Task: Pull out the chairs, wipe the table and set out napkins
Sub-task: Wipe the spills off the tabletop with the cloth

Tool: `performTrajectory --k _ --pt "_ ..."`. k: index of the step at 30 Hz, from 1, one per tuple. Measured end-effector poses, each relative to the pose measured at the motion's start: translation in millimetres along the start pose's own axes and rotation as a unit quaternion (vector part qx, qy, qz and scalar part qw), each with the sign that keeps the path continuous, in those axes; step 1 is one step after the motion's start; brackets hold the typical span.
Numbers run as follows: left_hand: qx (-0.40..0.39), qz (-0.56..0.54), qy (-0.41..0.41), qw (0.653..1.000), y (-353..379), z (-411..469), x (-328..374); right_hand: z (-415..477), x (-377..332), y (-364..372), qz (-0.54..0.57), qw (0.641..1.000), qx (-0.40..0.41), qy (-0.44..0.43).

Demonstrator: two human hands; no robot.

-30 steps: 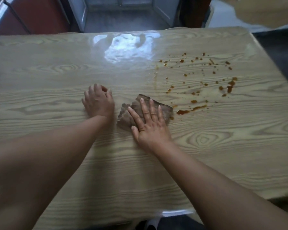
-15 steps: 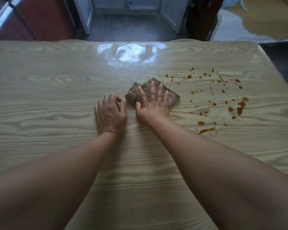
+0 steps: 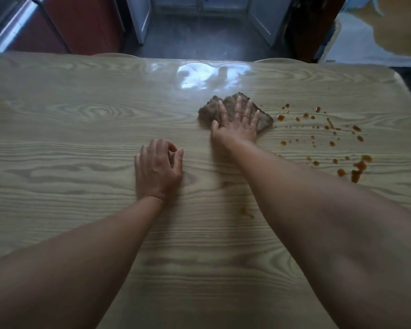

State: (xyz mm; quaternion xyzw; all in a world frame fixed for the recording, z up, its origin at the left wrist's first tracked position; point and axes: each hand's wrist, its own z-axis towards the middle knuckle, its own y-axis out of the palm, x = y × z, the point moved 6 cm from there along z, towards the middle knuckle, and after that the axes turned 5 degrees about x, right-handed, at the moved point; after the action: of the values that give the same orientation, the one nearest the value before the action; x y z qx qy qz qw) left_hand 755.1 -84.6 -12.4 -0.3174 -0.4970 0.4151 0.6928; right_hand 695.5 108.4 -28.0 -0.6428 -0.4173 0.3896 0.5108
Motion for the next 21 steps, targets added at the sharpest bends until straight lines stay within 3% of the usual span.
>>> performTrajectory --k 12,21 --pt "-0.003 -0.01 0.01 1.0 0 -3 2 -95 19 19 0.009 1.0 0.003 -0.012" --pt "-0.006 -0.02 0.029 0.999 -4 -9 8 -192 17 35 -0.01 0.994 0.035 -0.103"
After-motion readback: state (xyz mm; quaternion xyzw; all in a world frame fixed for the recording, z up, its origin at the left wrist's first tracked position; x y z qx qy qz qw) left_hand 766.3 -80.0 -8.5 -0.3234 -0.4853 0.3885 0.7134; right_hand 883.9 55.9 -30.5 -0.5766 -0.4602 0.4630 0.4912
